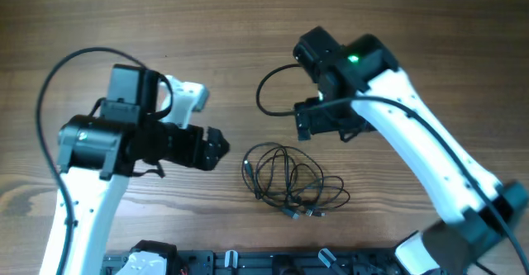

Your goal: Untangle cables

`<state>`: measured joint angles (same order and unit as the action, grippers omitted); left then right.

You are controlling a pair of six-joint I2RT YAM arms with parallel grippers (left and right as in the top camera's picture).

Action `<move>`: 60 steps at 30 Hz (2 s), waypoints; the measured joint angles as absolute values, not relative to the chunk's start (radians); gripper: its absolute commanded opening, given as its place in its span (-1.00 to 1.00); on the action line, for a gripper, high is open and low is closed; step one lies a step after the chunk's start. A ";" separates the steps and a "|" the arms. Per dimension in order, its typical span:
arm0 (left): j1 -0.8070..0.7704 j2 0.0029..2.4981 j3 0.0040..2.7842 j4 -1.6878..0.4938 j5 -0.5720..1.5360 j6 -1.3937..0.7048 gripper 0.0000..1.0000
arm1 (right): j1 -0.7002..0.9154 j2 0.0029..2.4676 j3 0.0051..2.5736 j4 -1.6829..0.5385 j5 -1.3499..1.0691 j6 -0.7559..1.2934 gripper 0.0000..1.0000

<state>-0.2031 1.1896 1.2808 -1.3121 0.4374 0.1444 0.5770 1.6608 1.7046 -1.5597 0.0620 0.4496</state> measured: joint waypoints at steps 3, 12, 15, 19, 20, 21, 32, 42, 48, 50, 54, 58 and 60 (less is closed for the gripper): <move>-0.247 1.235 1.216 -1.248 0.482 0.185 0.83 | 0.577 1.493 1.704 -1.511 0.121 0.453 1.00; -0.473 1.406 1.124 -1.085 0.546 0.218 0.80 | 0.577 1.027 1.710 -1.468 0.294 0.392 1.00; -0.594 1.486 1.123 -0.982 0.550 0.235 0.82 | 0.577 0.954 1.710 -1.466 0.305 0.368 0.99; -0.701 1.571 1.123 -0.855 0.505 0.266 0.88 | 0.577 0.919 1.710 -1.497 0.304 0.359 0.99; -0.723 1.593 1.123 -0.827 0.488 0.280 0.89 | 0.577 0.915 1.710 -1.507 0.303 0.357 0.99; -0.744 1.618 1.123 -0.797 0.470 0.296 0.88 | 0.577 0.912 1.710 -1.518 0.297 0.355 1.00; -0.805 1.835 1.122 -0.646 0.396 0.396 -0.86 | 0.577 0.911 1.710 -1.563 0.251 0.326 1.00; -0.804 1.838 1.133 -0.545 0.119 0.303 -0.92 | 0.577 0.911 1.710 -1.563 0.244 0.308 0.99; -0.778 1.787 1.327 -0.519 -0.030 0.271 -0.92 | 0.577 0.913 1.656 -1.554 0.244 0.308 1.00; -0.748 1.729 1.453 -0.493 -0.046 0.270 -0.92 | 0.577 0.919 1.623 -1.544 0.242 0.308 1.00; -0.681 1.630 1.625 -0.444 -0.064 0.270 -0.92 | 0.577 0.944 1.540 -1.509 0.217 0.308 1.00; -0.620 1.520 1.684 -0.463 -0.062 0.266 -0.92 | 0.577 0.987 1.475 -1.471 0.201 0.308 1.00; -0.618 1.485 1.684 -0.523 -0.057 0.266 -0.92 | 0.577 1.002 1.474 -1.458 0.199 0.308 1.00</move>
<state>-0.6182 1.4853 1.6844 -0.5232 -0.0566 0.2665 0.5770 1.0023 1.4738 -1.4578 0.1986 0.3077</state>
